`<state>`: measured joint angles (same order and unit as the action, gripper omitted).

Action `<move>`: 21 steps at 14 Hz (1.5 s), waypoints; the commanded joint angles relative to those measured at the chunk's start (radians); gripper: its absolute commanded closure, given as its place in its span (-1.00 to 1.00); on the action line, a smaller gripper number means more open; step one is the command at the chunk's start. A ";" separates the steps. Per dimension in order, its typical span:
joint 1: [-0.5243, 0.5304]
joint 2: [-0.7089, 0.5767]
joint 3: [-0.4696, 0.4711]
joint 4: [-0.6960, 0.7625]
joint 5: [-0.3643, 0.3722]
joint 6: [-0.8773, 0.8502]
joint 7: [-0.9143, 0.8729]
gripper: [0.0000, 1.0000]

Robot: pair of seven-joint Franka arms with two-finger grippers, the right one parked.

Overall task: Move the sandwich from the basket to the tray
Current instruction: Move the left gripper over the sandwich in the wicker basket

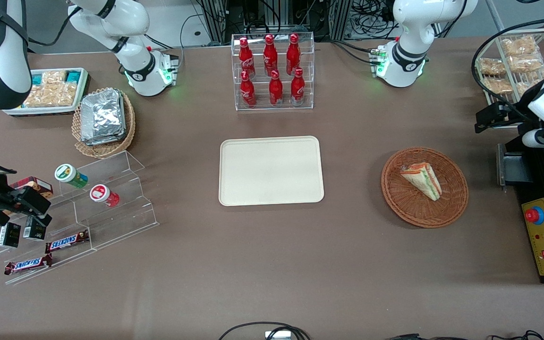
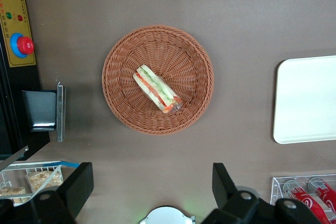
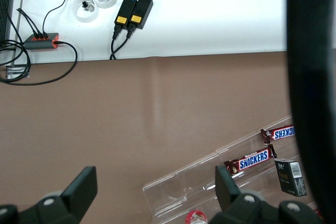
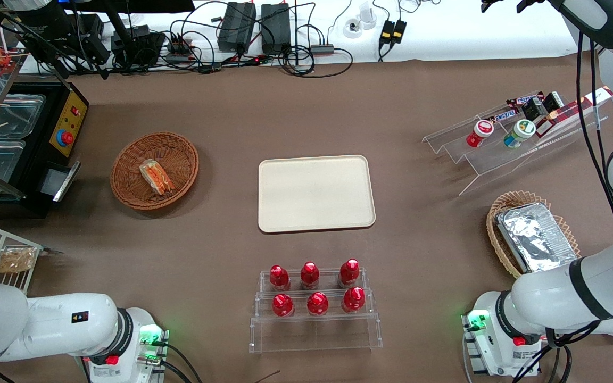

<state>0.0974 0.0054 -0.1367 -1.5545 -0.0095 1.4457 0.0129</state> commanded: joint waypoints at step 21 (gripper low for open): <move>-0.008 -0.009 -0.034 -0.719 0.106 0.763 -0.660 -1.00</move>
<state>0.0931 0.0051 -0.1732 -2.2319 0.0818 2.1575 -0.5789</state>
